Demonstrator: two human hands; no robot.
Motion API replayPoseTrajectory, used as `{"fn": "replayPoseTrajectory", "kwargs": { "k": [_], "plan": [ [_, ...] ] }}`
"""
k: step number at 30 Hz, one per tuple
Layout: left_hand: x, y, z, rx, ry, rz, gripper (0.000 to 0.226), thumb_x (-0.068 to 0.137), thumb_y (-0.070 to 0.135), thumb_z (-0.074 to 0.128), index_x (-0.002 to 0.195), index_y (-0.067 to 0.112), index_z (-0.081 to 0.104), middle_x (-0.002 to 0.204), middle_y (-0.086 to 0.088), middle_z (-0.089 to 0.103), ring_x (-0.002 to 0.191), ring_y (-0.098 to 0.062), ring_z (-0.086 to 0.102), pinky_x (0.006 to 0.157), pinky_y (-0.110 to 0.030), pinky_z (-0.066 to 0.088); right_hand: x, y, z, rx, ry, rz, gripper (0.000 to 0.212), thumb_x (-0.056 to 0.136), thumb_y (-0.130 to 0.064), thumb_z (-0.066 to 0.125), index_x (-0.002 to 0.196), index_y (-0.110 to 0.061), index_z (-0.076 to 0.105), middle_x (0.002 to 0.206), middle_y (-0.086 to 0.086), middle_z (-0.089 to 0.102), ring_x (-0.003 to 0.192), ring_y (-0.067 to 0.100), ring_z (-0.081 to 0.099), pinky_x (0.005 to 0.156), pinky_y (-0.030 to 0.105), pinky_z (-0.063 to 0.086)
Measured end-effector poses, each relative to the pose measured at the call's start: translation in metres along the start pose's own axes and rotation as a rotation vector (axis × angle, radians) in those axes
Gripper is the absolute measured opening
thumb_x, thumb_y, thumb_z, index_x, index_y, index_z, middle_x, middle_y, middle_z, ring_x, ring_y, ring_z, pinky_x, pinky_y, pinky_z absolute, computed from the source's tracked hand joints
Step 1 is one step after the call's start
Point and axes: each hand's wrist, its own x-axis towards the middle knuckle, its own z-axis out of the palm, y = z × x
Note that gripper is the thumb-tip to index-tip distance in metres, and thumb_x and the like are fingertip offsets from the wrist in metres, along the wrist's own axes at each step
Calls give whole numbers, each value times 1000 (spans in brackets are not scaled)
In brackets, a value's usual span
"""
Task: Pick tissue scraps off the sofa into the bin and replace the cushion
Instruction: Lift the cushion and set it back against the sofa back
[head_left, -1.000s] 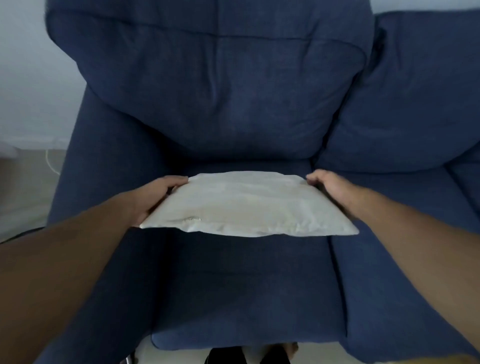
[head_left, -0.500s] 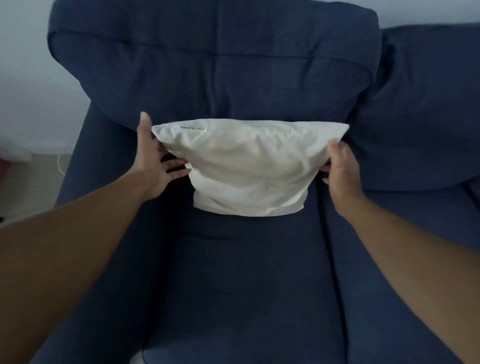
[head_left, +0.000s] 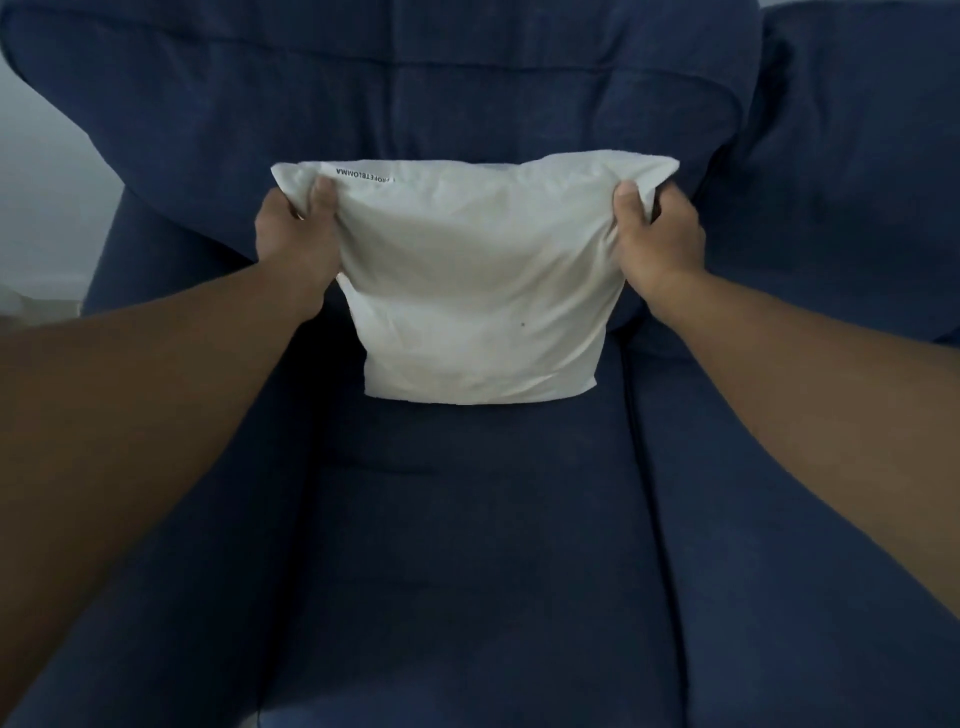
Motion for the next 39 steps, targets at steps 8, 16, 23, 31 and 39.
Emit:
{"fn": "replayPoseTrajectory", "kwargs": {
  "k": [8,16,23,31,39],
  "plan": [
    [7,-15,-15,32,-46,62,33,94,61,52,110,34,60,108,13,69,102,-13,68,92,-44,58,-7,13,14,-70,128,0,42,100,-60,43,115,-25,61,93,-16,58,89,11,59,80,32,46],
    [-7,-17,-13,-112,97,85,58,86,54,69,129,23,46,122,11,56,104,-7,63,89,-34,59,-25,15,18,-214,332,-16,57,98,-52,48,142,-17,46,138,5,49,116,27,55,86,41,47],
    [-72,-65,18,768,-33,881,66,91,47,62,148,21,41,161,-1,29,146,-29,29,113,-52,26,-84,27,59,-608,175,-823,47,91,-23,61,137,-12,61,144,15,52,128,35,50,101,48,43],
    [-43,-39,55,1295,-189,1126,72,105,56,18,163,18,-4,169,-8,-11,155,-34,-9,124,-56,1,-57,18,84,-890,27,-738,71,100,-49,43,163,-19,28,168,24,14,154,44,12,120,62,20],
    [-7,-19,37,1352,-197,1062,74,103,62,8,162,21,-8,170,-8,-6,155,-35,-3,123,-56,4,-17,29,34,-934,-10,-644,66,103,-50,29,164,-28,18,170,18,9,156,38,8,122,64,9]
  ]
}}
